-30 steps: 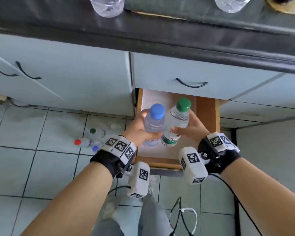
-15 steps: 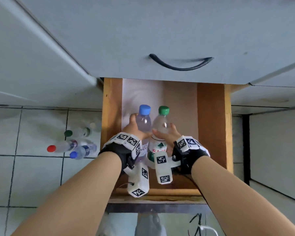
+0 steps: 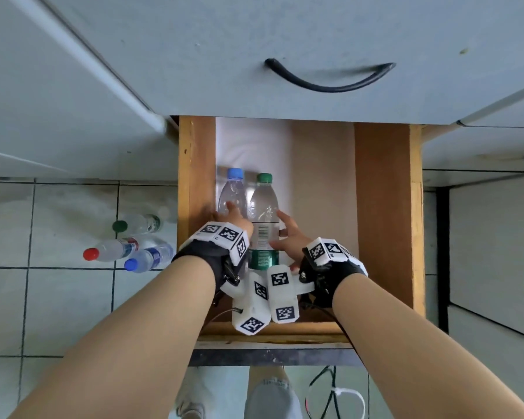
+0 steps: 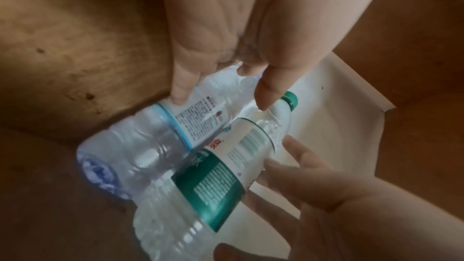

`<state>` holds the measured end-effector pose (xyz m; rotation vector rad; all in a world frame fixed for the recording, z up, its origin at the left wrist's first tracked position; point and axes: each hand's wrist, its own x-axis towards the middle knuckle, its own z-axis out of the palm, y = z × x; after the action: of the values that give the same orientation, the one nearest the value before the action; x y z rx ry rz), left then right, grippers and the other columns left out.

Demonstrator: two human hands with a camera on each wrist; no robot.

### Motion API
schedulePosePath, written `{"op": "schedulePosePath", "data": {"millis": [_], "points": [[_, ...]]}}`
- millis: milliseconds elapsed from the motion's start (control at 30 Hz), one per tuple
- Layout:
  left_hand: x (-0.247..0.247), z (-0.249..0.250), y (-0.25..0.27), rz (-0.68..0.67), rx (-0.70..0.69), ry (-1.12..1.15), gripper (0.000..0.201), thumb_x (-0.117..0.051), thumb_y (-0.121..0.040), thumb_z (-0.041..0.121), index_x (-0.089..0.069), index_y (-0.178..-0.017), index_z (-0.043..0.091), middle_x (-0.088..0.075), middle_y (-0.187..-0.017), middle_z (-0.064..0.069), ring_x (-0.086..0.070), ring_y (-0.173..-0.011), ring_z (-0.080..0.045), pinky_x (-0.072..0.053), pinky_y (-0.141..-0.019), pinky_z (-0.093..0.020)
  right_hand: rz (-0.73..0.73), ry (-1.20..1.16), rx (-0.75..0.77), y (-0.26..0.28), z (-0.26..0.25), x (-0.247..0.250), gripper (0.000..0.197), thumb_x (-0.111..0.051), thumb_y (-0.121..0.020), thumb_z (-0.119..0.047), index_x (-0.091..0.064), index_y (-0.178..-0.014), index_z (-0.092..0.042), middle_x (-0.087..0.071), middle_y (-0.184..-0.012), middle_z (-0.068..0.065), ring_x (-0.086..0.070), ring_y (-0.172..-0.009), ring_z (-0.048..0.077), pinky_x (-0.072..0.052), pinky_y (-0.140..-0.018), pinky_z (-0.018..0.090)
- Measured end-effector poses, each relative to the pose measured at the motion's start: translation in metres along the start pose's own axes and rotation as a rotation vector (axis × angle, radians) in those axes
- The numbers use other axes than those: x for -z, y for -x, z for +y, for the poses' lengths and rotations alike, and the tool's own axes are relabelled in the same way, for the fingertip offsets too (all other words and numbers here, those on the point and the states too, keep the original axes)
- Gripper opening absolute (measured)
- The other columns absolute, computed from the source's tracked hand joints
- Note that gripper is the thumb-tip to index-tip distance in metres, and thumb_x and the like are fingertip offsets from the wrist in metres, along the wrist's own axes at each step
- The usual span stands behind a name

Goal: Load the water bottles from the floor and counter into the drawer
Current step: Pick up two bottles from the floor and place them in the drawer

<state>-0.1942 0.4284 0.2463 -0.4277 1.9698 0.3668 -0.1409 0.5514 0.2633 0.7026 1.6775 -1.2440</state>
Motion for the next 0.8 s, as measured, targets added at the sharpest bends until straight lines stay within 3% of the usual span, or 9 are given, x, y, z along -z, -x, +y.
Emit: {"op": "schedulePosePath", "data": {"millis": [67,133,267,333,400,467,533,667,800], "points": [[0.0,0.0,0.005,-0.012,0.006,0.04,0.078,-0.046,-0.092,0.013,0.007,-0.149,0.019,-0.002,-0.159,-0.019,-0.012,-0.145,-0.035,-0.021,-0.117,-0.044,-0.034,-0.065,-0.021,0.003,-0.001,0.0,0.076,-0.05,-0.089,-0.006,-0.008,-0.146,-0.034,-0.044,-0.14,0.012,-0.053,-0.099,0.024,-0.043,-0.036,0.019],[0.003,-0.002,0.012,-0.031,-0.009,0.098,0.077,-0.047,-0.091,0.013,0.002,-0.149,0.02,-0.004,-0.159,-0.016,-0.015,-0.145,-0.034,-0.023,-0.117,-0.042,-0.039,-0.107,-0.026,0.004,-0.001,0.0,0.073,-0.048,-0.09,-0.005,-0.01,-0.146,-0.032,-0.04,-0.143,0.011,-0.052,-0.111,0.028,-0.043,-0.042,0.024],[0.022,-0.005,0.048,-0.052,-0.132,0.331,0.057,-0.048,-0.091,0.013,-0.029,-0.144,0.011,-0.038,-0.148,-0.01,-0.042,-0.13,-0.028,-0.037,-0.097,-0.027,-0.019,-0.126,-0.044,0.007,-0.007,-0.006,0.062,-0.048,-0.091,-0.014,-0.021,-0.144,-0.03,-0.046,-0.139,0.009,-0.047,-0.123,0.029,-0.045,-0.058,0.028],[0.035,-0.009,0.072,-0.055,-0.236,0.472,0.047,-0.049,-0.091,0.015,-0.043,-0.137,0.014,-0.045,-0.142,-0.007,-0.046,-0.126,-0.024,-0.04,-0.101,-0.029,0.018,-0.146,-0.04,0.011,-0.02,-0.008,0.05,-0.05,-0.09,-0.019,-0.038,-0.138,-0.026,-0.051,-0.128,0.007,-0.047,-0.118,0.025,-0.045,-0.074,0.031],[0.048,-0.02,0.094,-0.053,-0.369,0.626,0.036,-0.05,-0.09,0.017,-0.054,-0.126,0.018,-0.054,-0.134,-0.005,-0.053,-0.118,-0.02,-0.048,-0.097,-0.033,0.069,-0.239,0.015,0.02,-0.04,-0.012,0.037,-0.051,-0.09,-0.016,-0.05,-0.126,-0.019,-0.053,-0.11,0.005,-0.049,-0.106,0.021,-0.044,-0.081,0.034],[0.065,-0.039,0.114,-0.03,-0.492,0.789,0.031,-0.049,-0.091,0.015,-0.059,-0.12,0.018,-0.063,-0.121,-0.004,-0.061,-0.108,-0.017,-0.051,-0.083,-0.023,0.08,-0.304,0.124,0.037,-0.063,-0.021,0.021,-0.052,-0.09,-0.016,-0.055,-0.11,-0.019,-0.056,-0.094,0.003,-0.053,-0.09,0.016,-0.046,-0.075,0.03],[0.082,-0.065,0.13,-0.011,-0.581,0.907,0.029,-0.047,-0.091,0.012,-0.061,-0.116,0.018,-0.068,-0.113,-0.004,-0.065,-0.102,-0.016,-0.051,-0.081,-0.022,0.05,-0.368,0.223,0.056,-0.086,-0.035,0.011,-0.051,-0.09,-0.014,-0.055,-0.099,-0.02,-0.058,-0.082,0.0,-0.055,-0.075,0.013,-0.045,-0.067,0.025],[0.112,-0.136,0.143,-0.004,-0.677,1.089,0.026,-0.047,-0.09,0.013,-0.062,-0.104,0.029,-0.072,-0.102,0.004,-0.069,-0.093,-0.011,-0.05,-0.079,-0.026,-0.071,-0.421,0.369,0.089,-0.122,-0.087,0.019,-0.043,-0.093,-0.011,-0.054,-0.087,-0.025,-0.06,-0.077,-0.003,-0.058,-0.069,0.011,-0.043,-0.065,0.024],[0.136,-0.222,0.143,0.151,-0.674,1.181,0.025,-0.049,-0.088,0.017,-0.062,-0.104,0.031,-0.072,-0.093,0.009,-0.069,-0.083,-0.005,-0.051,-0.072,-0.019,-0.134,-0.38,0.489,0.11,-0.146,-0.168,0.02,-0.046,-0.092,-0.012,-0.057,-0.086,-0.027,-0.064,-0.081,-0.003,-0.059,-0.069,0.01,-0.045,-0.064,0.022]]}}
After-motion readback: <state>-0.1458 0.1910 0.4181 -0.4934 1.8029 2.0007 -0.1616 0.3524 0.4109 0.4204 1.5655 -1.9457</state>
